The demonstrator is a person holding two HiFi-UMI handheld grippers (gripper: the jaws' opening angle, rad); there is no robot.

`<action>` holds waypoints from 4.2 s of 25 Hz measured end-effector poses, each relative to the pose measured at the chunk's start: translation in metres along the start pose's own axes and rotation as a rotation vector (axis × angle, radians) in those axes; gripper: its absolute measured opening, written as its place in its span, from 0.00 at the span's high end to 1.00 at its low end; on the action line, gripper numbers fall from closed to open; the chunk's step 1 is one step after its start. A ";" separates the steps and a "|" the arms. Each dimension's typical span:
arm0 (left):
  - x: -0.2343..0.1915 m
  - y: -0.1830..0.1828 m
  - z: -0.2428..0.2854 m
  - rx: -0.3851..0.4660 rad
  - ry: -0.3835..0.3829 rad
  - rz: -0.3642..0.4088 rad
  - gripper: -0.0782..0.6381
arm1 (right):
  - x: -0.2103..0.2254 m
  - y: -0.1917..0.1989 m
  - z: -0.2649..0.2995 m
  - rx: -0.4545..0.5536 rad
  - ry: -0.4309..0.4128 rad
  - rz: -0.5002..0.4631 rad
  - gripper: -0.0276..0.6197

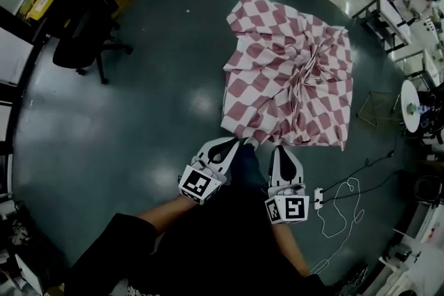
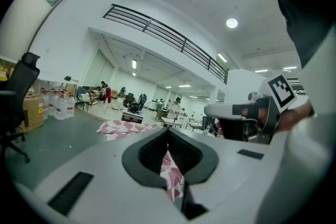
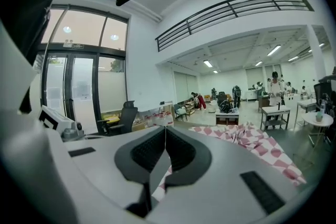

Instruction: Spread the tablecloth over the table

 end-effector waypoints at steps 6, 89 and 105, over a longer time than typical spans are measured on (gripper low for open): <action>-0.015 -0.013 0.019 0.010 -0.037 0.044 0.87 | 0.030 0.007 0.035 -0.055 -0.025 0.117 0.93; -0.216 0.176 0.176 -0.778 0.023 0.021 0.87 | 0.003 0.191 0.358 -0.866 -0.352 -0.369 0.84; -0.134 0.124 0.191 -0.649 0.312 0.116 0.87 | 0.062 0.158 0.235 -0.619 -0.061 0.122 0.85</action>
Point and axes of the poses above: the fingertips, and each gripper's own axes: z forward along the fingers, x to its right, y out of its underside, the point moved 7 cm from there along -z, backward along the fingers, and after that the axes turned 14 degrees about -x, right-handed, at the moved point
